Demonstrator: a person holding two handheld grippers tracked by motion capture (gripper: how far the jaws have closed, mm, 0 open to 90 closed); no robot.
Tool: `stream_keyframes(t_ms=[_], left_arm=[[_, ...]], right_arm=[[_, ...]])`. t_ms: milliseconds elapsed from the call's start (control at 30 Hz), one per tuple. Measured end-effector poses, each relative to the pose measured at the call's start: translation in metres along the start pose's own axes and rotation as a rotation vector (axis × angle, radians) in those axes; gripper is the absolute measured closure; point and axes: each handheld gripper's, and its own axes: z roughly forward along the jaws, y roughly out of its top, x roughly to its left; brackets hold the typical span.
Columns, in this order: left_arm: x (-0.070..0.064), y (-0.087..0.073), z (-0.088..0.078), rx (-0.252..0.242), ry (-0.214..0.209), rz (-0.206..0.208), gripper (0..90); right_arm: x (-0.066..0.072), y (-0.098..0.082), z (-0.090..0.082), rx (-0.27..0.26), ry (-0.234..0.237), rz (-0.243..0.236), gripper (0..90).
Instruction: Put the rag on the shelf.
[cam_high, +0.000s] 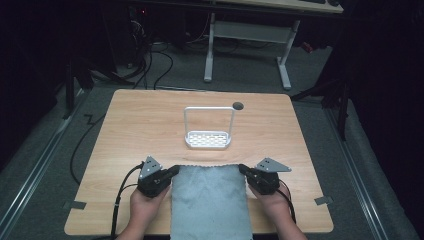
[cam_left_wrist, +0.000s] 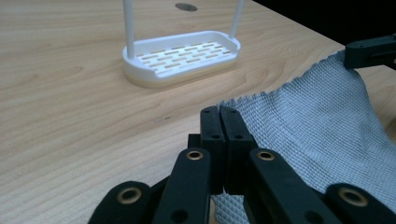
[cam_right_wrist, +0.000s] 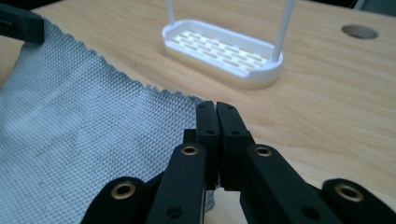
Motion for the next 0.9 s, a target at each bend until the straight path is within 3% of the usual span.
stream_keyframes(t_ms=[167, 467, 600, 900], left_arm=[[0.003, 0.005, -0.005, -0.027, -0.010, -0.035, 90.0], [0.000, 0.028, -0.017, -0.102, 0.004, -0.007, 90.0], [0.001, 0.039, -0.018, -0.131, 0.008, -0.002, 90.0], [0.005, 0.076, -0.020, -0.221, 0.021, 0.041, 90.0]], right_arm=[[0.003, 0.006, -0.001, -0.035, -0.004, 0.000, 89.2], [0.003, 0.030, -0.015, -0.107, -0.013, 0.001, 89.5], [0.001, 0.043, -0.019, -0.142, -0.027, -0.022, 89.5], [-0.003, 0.083, -0.026, -0.234, -0.037, -0.039, 89.4]])
